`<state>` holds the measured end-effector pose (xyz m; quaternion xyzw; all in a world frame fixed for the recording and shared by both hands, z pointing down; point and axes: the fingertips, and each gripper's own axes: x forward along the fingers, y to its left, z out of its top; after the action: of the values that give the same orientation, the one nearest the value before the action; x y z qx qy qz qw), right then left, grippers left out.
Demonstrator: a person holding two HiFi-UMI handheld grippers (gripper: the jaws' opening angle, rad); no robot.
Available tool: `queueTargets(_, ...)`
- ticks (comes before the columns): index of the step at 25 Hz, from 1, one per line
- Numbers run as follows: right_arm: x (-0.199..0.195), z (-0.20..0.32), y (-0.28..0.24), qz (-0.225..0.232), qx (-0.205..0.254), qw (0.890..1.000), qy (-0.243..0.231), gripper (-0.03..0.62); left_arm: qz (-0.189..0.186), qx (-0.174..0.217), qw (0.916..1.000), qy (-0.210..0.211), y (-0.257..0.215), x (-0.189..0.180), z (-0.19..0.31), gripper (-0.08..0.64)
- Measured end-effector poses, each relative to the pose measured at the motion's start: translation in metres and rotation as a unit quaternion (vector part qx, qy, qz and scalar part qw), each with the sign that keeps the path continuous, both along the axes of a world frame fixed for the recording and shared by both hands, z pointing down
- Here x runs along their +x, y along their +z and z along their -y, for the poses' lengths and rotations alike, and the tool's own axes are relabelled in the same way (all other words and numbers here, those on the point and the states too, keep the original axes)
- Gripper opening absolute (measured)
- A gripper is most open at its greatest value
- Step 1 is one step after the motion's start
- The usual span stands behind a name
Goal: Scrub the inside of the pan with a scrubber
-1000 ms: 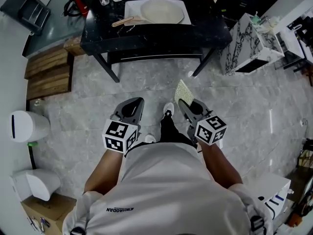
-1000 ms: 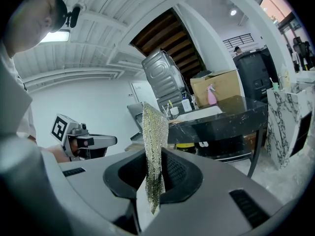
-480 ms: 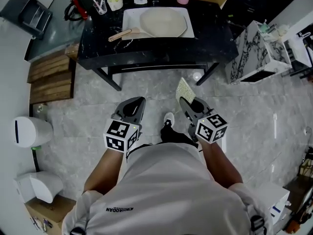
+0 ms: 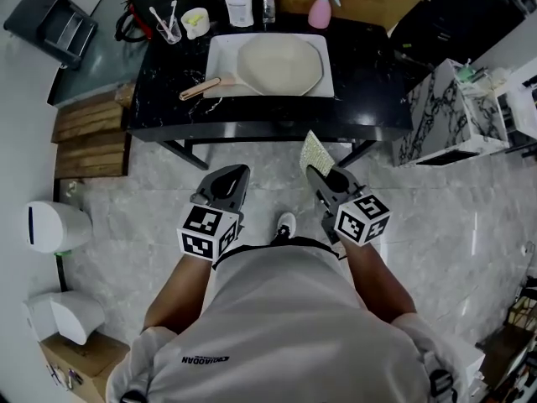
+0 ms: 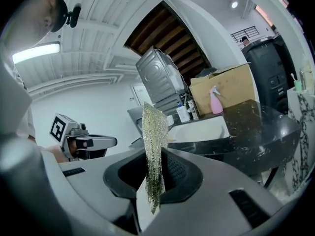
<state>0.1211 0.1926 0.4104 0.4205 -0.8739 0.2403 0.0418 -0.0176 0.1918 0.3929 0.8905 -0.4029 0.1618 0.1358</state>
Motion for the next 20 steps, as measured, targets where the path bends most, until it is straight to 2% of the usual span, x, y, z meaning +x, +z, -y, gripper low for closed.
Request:
queueTargets(9,0.023,0.040,0.000,0.003,0.003,1.000,-0.023,0.072,0.002,-0.002,0.9999,-0.013,-0.003,0.033,0.037,0.014)
queueTargets(20,0.033,0.062,0.009,0.007,0.002,1.000,-0.017,0.072,0.017,-0.006,0.9995,-0.025,0.005,0.026,0.062,0.014)
